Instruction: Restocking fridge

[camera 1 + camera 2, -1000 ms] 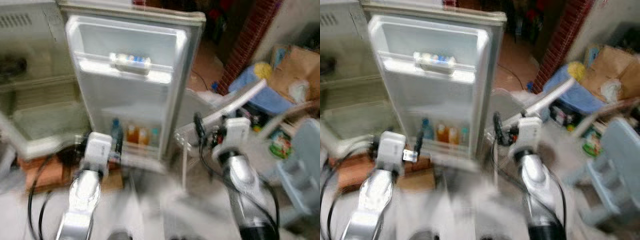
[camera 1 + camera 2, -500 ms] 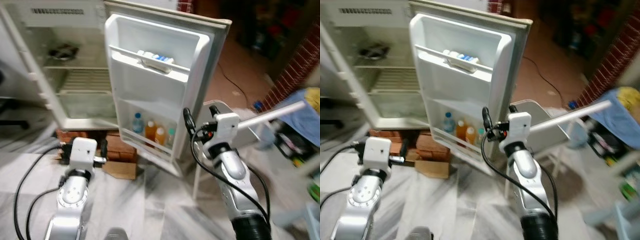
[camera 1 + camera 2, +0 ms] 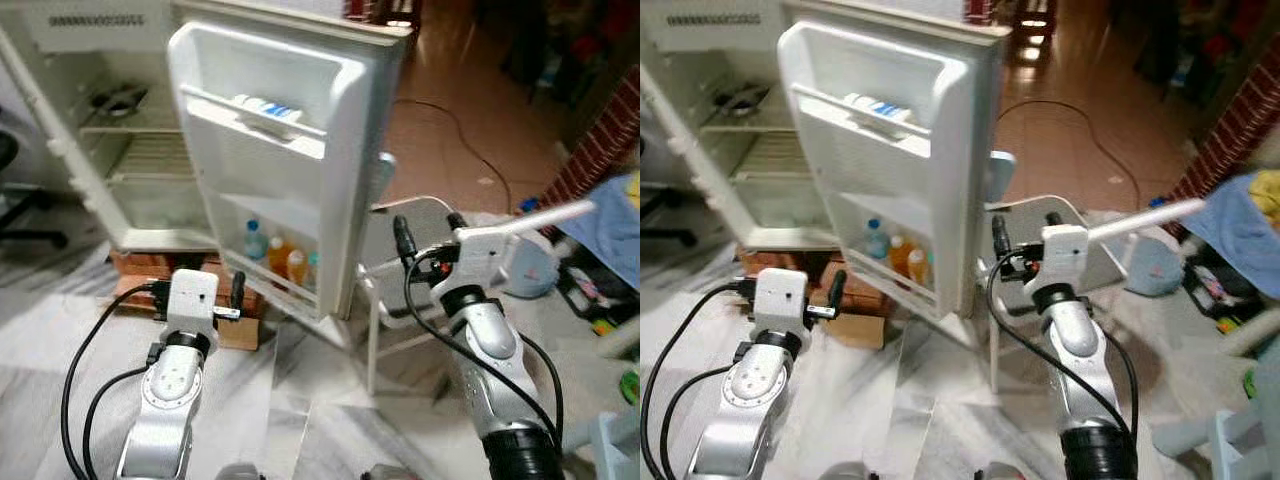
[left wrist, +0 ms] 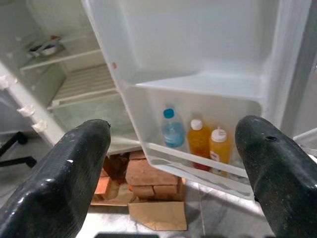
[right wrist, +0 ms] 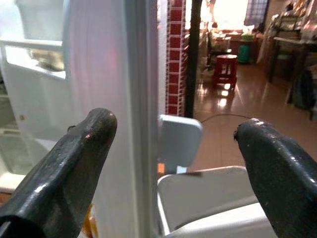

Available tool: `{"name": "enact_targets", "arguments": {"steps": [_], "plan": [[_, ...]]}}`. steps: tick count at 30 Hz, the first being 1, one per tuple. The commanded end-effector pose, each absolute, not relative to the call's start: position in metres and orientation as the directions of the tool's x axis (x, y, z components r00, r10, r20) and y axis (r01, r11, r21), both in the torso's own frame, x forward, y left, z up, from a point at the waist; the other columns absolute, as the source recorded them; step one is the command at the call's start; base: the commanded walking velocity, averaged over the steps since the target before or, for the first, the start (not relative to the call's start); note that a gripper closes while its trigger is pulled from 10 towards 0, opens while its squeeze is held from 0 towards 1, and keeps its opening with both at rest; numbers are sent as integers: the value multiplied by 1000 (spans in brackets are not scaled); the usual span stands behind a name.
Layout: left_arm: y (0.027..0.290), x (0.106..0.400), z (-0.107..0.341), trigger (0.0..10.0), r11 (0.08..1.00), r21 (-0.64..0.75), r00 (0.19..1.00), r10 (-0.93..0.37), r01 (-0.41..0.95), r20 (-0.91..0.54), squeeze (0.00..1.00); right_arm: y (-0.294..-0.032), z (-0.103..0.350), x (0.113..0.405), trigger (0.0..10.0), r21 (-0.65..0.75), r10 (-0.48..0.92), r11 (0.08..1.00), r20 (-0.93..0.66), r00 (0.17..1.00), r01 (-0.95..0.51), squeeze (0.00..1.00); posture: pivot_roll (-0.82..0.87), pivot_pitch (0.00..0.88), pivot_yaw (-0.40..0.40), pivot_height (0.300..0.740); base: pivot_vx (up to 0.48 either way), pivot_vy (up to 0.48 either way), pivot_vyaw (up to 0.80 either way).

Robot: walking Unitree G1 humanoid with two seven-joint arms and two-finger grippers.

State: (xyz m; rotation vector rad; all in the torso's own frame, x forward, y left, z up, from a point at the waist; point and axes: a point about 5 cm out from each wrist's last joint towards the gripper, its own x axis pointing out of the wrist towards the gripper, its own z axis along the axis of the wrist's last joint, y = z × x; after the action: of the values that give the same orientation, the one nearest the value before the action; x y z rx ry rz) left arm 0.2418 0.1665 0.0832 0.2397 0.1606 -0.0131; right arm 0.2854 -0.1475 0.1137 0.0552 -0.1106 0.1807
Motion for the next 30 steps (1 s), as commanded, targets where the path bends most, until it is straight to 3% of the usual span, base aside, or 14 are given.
{"name": "enact_targets", "arguments": {"steps": [1,8,20,25,30], "plan": [[175,241,82,10000,969,245,984,44,-1,-171,0,-139,122,287,10000,47,207,975,146,967,-215,0,123,0,-23,740,424,0,0],[173,242,86,10000,975,220,988,50,-17,-148,0,-138,121,285,10000,39,212,975,146,966,-219,0,119,0,-23,740,395,0,0],[181,243,86,10000,965,236,978,150,-114,-145,0,-137,122,287,10000,45,209,975,142,968,-217,0,122,0,-23,740,0,0,0],[187,240,73,10000,970,175,939,211,-167,-272,0,-135,128,300,10000,54,216,973,149,965,-226,0,126,0,-24,740,0,0,0],[180,237,61,10000,982,154,912,159,-107,-378,0,-132,142,319,10000,44,242,966,183,953,-254,0,133,0,-25,740,0,0,0]]}}
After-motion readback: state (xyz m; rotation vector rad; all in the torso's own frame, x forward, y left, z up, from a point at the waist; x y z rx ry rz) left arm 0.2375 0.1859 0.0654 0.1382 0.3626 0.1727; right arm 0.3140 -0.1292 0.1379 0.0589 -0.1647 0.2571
